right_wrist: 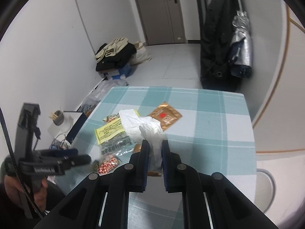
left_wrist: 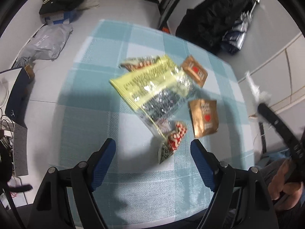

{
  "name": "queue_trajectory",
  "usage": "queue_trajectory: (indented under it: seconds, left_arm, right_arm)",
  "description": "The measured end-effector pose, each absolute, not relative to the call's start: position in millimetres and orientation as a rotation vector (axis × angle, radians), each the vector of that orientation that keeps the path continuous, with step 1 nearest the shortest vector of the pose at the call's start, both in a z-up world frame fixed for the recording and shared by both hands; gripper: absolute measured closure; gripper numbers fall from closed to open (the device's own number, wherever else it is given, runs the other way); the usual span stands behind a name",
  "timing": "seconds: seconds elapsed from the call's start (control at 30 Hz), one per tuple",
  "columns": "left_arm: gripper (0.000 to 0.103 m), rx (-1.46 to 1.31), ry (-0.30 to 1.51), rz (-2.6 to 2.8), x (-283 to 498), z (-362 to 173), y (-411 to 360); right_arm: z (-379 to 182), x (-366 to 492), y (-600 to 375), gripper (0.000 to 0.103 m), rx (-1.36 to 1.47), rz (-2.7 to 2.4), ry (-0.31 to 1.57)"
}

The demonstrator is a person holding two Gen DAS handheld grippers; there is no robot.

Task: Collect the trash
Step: 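Grasp the red-and-white patterned wrapper with the left gripper while the right holds the tissue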

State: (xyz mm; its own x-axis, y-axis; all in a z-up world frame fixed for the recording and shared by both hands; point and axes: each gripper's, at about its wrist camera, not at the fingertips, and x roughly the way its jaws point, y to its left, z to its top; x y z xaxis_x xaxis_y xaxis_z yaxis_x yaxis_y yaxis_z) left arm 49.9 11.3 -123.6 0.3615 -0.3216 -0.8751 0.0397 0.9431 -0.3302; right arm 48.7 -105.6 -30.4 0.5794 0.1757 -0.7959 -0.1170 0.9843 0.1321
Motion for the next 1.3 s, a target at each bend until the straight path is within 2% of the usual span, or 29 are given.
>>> queue_trajectory:
  seconds: [0.1,0.2,0.27,0.37,0.43,0.47,0.87,1.3]
  left_arm:
    - [0.038,-0.190,1.178,-0.203,46.3,-126.3,0.7]
    - [0.041,-0.063,1.163,-0.185,43.7,-127.8,-12.4]
    - [0.049,-0.042,1.152,-0.196,41.9,-126.9,-16.3]
    - [0.063,-0.030,1.154,-0.213,40.3,-127.2,-18.9]
    - [0.083,-0.040,1.155,-0.243,39.6,-126.5,-20.7]
    - [0.086,-0.039,1.155,-0.255,38.8,-125.8,-22.4]
    - [0.093,-0.051,1.167,-0.257,32.4,-124.6,-24.5]
    - [0.094,-0.093,1.116,-0.297,26.1,-106.4,-23.5]
  right_arm:
    - [-31.3,45.1,-113.0,0.091,0.088,0.157,0.932]
    - [-32.1,41.3,-118.7,0.091,0.104,0.152,0.934]
    - [-31.1,39.3,-121.8,0.091,0.115,0.152,0.927]
    - [-29.9,36.6,-125.8,0.091,0.131,0.152,0.917]
    - [-29.6,35.3,-126.7,0.091,0.130,0.148,0.911]
    - [-29.1,34.5,-126.7,0.091,0.128,0.149,0.909]
    - [-20.7,27.0,-129.9,0.091,0.124,0.151,0.874]
    - [-18.2,22.6,-145.3,0.091,0.158,0.100,0.884]
